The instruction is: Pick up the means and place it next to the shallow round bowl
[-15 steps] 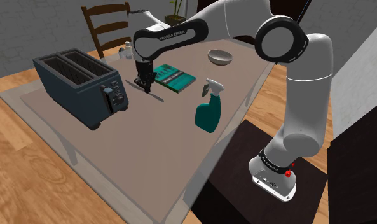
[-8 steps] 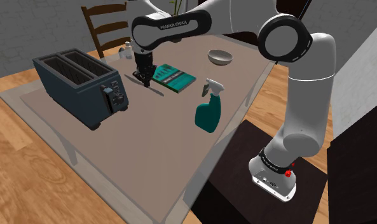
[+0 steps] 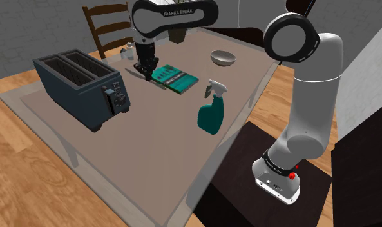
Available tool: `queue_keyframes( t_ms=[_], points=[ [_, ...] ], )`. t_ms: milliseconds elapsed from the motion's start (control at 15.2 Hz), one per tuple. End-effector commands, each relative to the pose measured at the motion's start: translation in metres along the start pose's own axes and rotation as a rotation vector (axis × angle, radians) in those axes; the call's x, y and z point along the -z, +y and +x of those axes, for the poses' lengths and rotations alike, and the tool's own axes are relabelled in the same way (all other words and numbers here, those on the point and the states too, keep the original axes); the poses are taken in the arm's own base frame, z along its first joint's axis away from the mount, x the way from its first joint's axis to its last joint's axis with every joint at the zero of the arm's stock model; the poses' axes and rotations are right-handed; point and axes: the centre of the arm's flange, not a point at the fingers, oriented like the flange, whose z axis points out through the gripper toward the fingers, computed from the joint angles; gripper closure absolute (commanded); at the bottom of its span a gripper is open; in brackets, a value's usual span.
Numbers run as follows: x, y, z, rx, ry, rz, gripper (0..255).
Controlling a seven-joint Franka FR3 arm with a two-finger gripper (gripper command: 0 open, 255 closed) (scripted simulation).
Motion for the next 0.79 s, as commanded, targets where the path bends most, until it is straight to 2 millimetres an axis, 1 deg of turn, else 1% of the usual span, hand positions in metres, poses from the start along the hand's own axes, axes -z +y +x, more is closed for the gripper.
queue_keyframes(
  t_ms=[0,396,726],
  points=[
    [0.011,-0.001,-0.001,0.0,0.0,0.0,255],
    [0.042,-0.001,-0.002,0.0,0.0,0.0,255],
    [0.04,0.058,-0.031,0.0,0.0,0.0,255]
  ],
)
